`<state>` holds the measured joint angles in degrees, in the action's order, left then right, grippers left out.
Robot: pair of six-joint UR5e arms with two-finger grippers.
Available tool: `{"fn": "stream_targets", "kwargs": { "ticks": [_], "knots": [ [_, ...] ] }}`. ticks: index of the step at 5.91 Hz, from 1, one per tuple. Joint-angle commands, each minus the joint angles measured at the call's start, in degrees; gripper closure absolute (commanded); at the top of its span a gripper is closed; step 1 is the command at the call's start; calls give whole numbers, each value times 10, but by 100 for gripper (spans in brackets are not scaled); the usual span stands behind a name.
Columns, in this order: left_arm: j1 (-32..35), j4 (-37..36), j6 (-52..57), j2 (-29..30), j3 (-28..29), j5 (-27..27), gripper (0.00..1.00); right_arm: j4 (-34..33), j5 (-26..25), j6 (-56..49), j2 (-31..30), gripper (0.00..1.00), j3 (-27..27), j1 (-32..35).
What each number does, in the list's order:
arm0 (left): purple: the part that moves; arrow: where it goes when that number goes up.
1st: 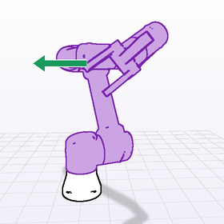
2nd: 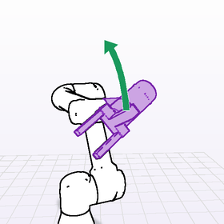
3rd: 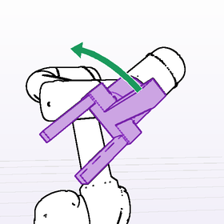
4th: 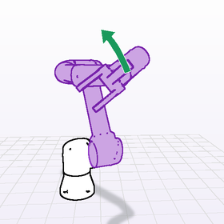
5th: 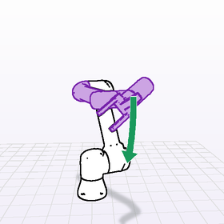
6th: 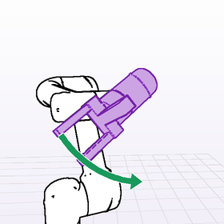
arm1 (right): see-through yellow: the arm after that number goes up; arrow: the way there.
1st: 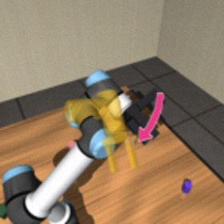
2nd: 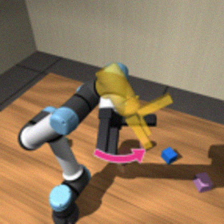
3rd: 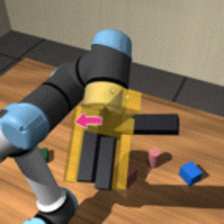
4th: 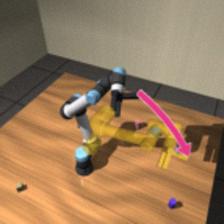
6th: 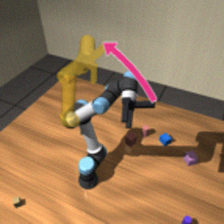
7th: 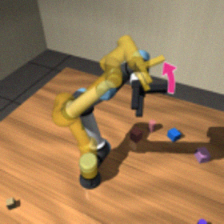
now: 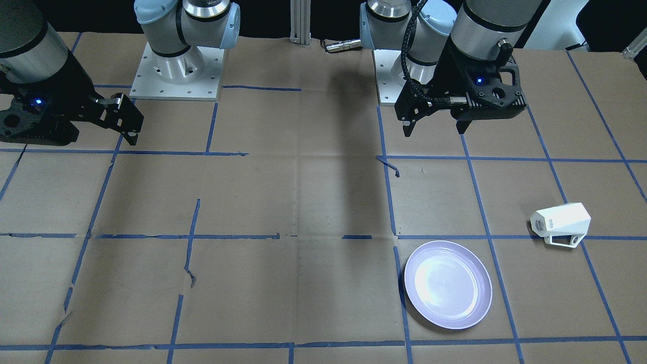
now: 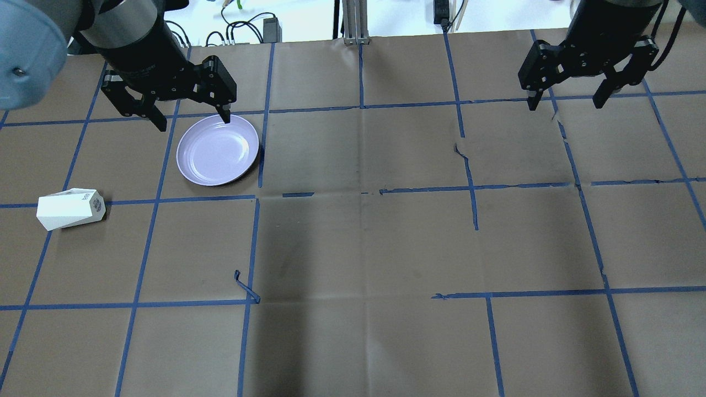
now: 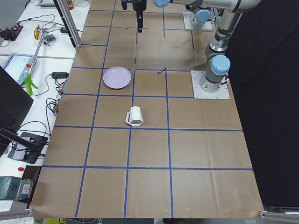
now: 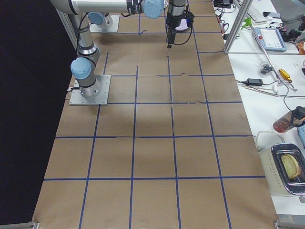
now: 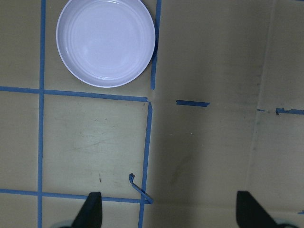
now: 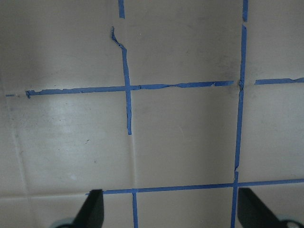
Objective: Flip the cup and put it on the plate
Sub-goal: 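Move the left gripper away from the plate toward the white cup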
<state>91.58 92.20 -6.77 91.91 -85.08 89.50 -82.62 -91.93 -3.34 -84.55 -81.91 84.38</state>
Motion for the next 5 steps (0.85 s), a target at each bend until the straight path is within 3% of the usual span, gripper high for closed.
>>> {"fn": "stream_targets", "kwargs": {
  "ticks": [1, 4, 5],
  "knots": [
    [0, -1, 0, 0, 0, -1, 2, 0, 0, 0, 0, 0, 0, 0],
    [-29, -1, 1, 5, -1, 6, 1, 0, 0, 0, 0, 0, 0, 0],
    [-96, -4, 50, 7, 1, -6, 1, 0, 1, 0, 0, 0, 0, 0]
  ]
}}
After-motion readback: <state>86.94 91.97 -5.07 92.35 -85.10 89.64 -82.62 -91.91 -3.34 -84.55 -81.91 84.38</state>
